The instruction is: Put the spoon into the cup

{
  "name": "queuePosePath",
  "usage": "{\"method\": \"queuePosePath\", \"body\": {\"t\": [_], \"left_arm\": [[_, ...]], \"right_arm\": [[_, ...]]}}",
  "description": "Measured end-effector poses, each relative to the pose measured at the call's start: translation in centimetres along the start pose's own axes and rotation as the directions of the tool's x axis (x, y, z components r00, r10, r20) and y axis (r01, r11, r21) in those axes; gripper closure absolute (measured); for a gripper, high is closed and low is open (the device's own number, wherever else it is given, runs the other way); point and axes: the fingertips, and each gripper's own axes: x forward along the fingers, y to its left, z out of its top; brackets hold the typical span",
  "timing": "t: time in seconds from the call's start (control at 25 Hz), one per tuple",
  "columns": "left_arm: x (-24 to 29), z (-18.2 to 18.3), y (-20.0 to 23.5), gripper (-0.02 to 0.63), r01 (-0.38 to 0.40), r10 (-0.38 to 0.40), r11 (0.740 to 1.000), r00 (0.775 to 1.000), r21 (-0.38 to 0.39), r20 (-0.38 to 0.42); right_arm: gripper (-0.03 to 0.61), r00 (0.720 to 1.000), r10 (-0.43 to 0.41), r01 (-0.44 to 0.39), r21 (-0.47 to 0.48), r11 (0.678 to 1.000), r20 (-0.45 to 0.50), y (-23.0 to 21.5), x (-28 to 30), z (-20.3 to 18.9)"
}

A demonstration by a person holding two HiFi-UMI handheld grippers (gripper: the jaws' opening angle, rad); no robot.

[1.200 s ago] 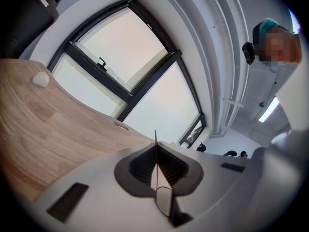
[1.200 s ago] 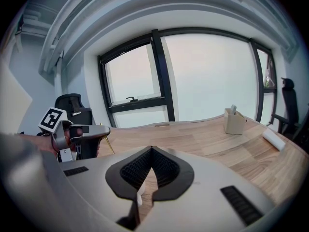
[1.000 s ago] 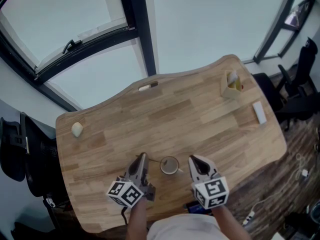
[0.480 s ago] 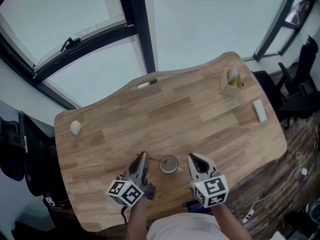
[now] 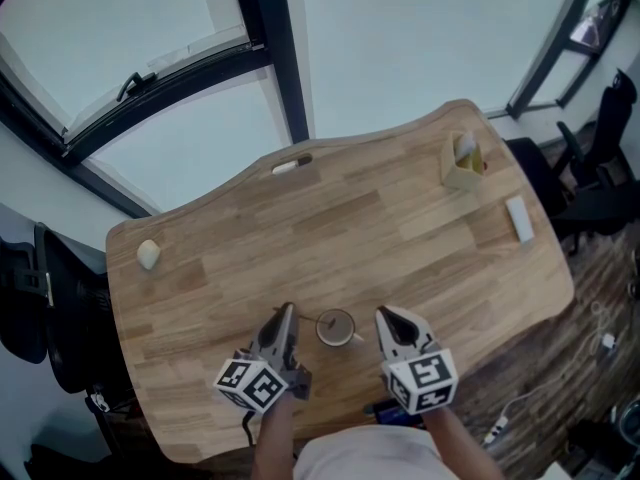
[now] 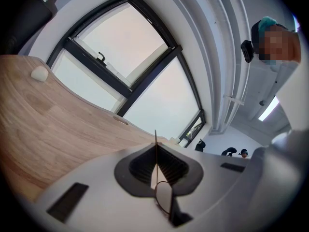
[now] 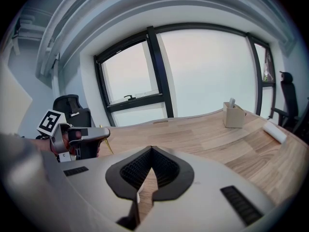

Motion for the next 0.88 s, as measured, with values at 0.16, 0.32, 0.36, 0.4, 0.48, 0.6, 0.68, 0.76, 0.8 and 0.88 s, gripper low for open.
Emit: {"method": "queuePosePath", "body": {"t": [0.16,0.32,0.36,0.4,0.48,0.6,0.68,0.76,0.8,0.88], "left_arm": [[0.1,-0.3,0.1,0.611,0.001,-0.001,1.0,1.0,-0.006,-0.002],[0.2,-0.4,0.1,0.611,0.003,-0.003,1.0,1.0,-0.005,-0.007],[0.3,-0.5,0.1,0.611,0.003,-0.003,1.0,1.0,-0.004,-0.009],[0.3,-0.6,0.1,0.611,0.003,-0.003,1.0,1.0,-0.003,-0.011],[0.4,-0.8,0.0,0.611,0.004,-0.004,1.0,1.0,-0.001,-0.015],[0.6,-1.0,0.0,0.611,0.005,-0.005,1.0,1.0,0.001,-0.021],[0.6,-1.1,0.0,0.611,0.006,-0.006,1.0,1.0,0.006,-0.026],[0.6,-1.2,0.0,0.611,0.007,-0.007,1.0,1.0,0.009,-0.03],[0.6,-1.3,0.0,0.611,0.007,-0.007,1.0,0.999,0.01,-0.031],[0.7,-1.4,-0.1,0.611,0.007,-0.007,1.0,0.999,0.012,-0.035]], "right_arm": [[0.581,1.0,-0.001,0.001,0.004,1.0,-0.008,-0.2,0.1,-0.3],[0.581,1.0,-0.009,0.009,0.007,1.0,-0.015,-0.2,0.3,-0.5],[0.581,1.0,-0.009,0.009,0.007,1.0,-0.017,-0.2,0.4,-0.5],[0.581,1.0,-0.011,0.011,0.007,1.0,-0.019,-0.3,0.4,-0.6],[0.581,1.0,-0.013,0.013,0.007,1.0,-0.024,-0.4,0.5,-0.7],[0.581,1.0,-0.007,0.008,0.006,1.0,-0.024,-0.3,0.6,-0.8],[0.581,1.0,-0.004,0.004,0.006,1.0,-0.026,-0.2,0.7,-0.8],[0.581,1.0,0.001,-0.001,0.004,1.0,-0.027,0.0,0.8,-0.8],[0.581,1.0,0.005,-0.005,0.001,1.0,-0.025,0.1,0.9,-0.8],[0.581,1.0,0.006,-0.006,0.001,1.0,-0.024,0.1,0.8,-0.7]]}}
